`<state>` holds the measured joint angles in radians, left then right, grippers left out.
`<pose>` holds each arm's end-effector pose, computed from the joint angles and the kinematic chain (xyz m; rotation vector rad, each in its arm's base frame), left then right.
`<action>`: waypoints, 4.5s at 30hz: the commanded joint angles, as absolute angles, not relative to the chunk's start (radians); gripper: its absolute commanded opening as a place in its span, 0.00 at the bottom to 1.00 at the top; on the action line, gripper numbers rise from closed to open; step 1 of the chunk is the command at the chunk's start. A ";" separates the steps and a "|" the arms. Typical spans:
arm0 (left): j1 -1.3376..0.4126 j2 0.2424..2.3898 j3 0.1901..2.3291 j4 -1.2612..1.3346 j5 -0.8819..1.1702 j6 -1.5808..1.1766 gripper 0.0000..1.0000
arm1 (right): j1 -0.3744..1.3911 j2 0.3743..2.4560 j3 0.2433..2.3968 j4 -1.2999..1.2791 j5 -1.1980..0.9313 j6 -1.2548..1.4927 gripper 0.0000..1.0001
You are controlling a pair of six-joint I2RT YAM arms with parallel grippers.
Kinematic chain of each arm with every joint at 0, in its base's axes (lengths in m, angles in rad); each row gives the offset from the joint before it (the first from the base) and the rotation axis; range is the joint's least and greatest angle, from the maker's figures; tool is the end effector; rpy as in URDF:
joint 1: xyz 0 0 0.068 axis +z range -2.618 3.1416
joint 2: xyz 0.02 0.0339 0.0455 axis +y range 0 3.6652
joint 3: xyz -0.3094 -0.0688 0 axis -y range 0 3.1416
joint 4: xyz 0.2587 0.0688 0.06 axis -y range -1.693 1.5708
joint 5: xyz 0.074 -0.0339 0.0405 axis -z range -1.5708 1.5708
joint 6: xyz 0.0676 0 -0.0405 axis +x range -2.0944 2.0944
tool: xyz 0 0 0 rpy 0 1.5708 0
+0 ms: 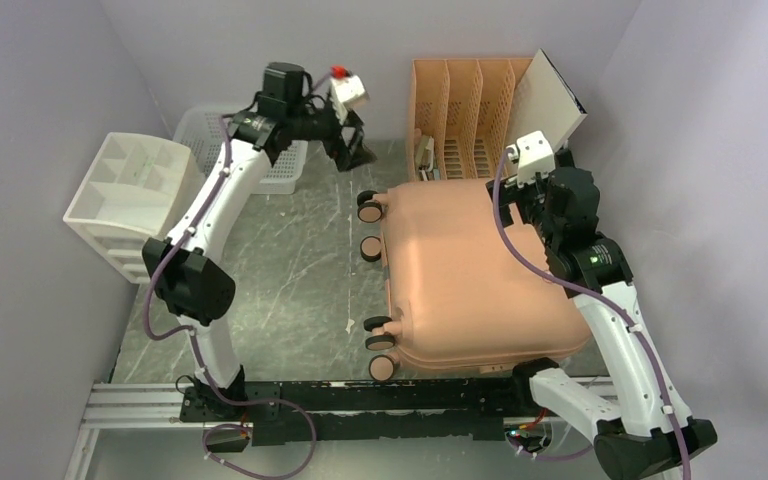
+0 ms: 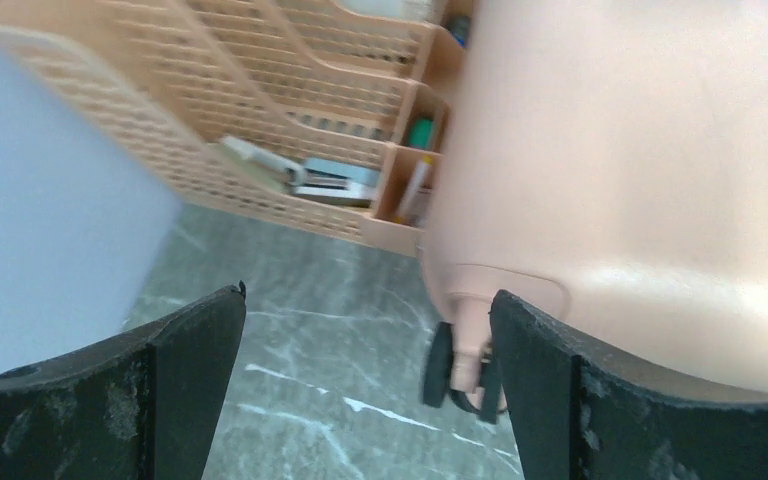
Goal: Open, take out, and arrange the luggage
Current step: Move the distractor to the center of the board, then adjust the luggage at the center of the board.
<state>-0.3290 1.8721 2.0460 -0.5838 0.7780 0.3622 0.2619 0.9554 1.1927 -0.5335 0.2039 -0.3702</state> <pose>0.4278 -0.1962 0.4641 1.1011 1.5815 -0.7424 0.2091 0.0419 0.4443 -0.4451 1.8153 -0.2651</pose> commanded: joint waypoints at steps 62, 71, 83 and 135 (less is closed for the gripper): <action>-0.310 1.692 1.626 -0.715 0.321 0.764 0.05 | -0.252 1.136 0.888 -0.477 0.195 -0.582 1.00; -0.258 1.677 1.603 -0.749 0.326 0.764 0.05 | -0.250 1.125 0.909 -0.585 -0.023 -0.651 1.00; -0.232 1.647 1.567 -0.730 0.301 0.742 0.09 | -0.240 1.102 0.927 -0.723 -0.219 -0.716 1.00; -0.146 1.327 1.354 -0.406 0.317 0.394 0.97 | 0.214 1.069 1.057 -0.624 0.131 -0.449 1.00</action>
<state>-0.1501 1.3674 1.3567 -0.4995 0.3408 0.4385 0.2115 1.0546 0.9623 -0.7231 -0.0544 -0.5301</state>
